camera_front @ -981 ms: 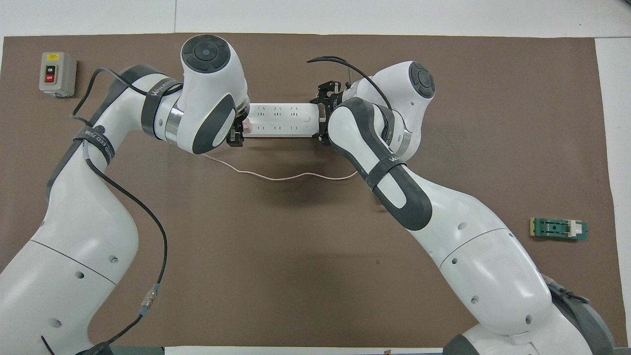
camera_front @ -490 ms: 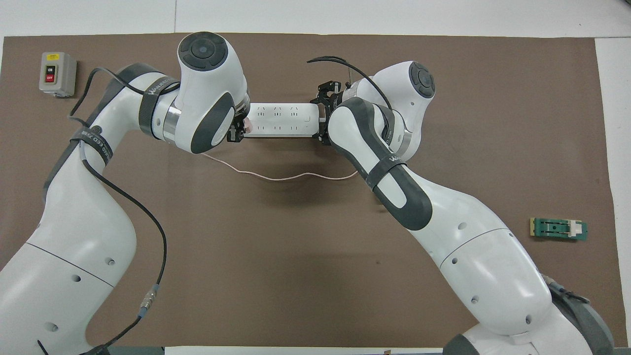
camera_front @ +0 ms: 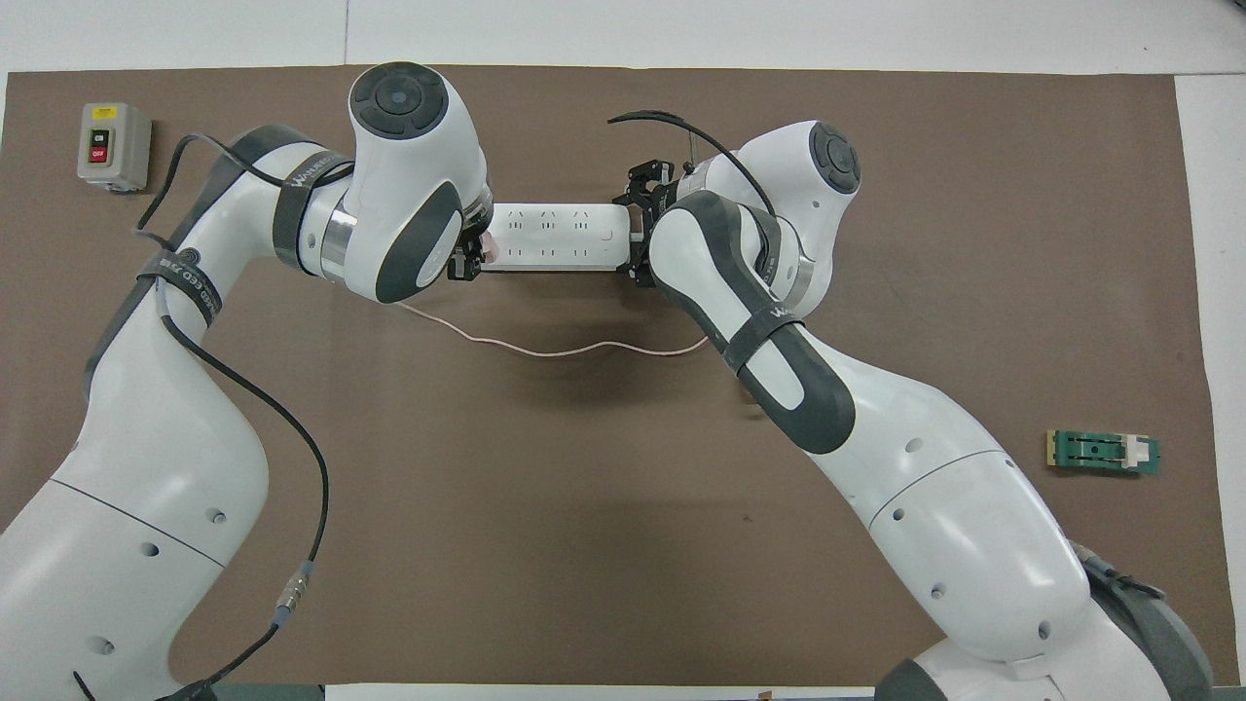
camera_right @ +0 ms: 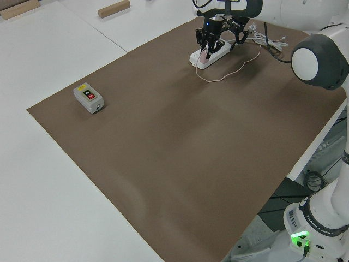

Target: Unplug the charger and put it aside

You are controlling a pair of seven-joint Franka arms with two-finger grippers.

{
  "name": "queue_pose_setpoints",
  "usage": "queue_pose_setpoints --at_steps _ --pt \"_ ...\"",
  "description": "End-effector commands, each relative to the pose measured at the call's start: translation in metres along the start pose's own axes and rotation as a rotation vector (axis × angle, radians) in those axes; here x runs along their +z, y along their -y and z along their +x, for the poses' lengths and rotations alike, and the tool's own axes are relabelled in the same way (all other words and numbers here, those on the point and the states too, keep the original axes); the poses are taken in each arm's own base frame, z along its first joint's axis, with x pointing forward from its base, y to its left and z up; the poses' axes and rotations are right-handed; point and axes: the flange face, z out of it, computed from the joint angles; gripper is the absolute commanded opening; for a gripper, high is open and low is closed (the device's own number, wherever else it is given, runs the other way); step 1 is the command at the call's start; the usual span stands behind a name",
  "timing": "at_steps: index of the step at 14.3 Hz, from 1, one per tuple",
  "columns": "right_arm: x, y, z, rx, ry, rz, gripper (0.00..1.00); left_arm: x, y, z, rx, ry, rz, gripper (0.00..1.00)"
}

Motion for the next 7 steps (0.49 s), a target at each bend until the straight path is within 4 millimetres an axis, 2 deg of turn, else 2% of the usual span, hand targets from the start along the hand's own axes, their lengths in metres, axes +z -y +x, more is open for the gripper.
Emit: queue_pose_setpoints --at_steps 1,7 --pt "-0.0108 0.0104 0.0089 -0.004 0.044 0.013 0.0 -0.0095 -0.001 0.0022 0.01 0.01 -0.028 0.0" --pt "-0.0121 0.0103 0.0081 -0.004 0.045 0.013 0.0 -0.0104 -0.002 0.0056 0.009 0.008 -0.03 0.0"
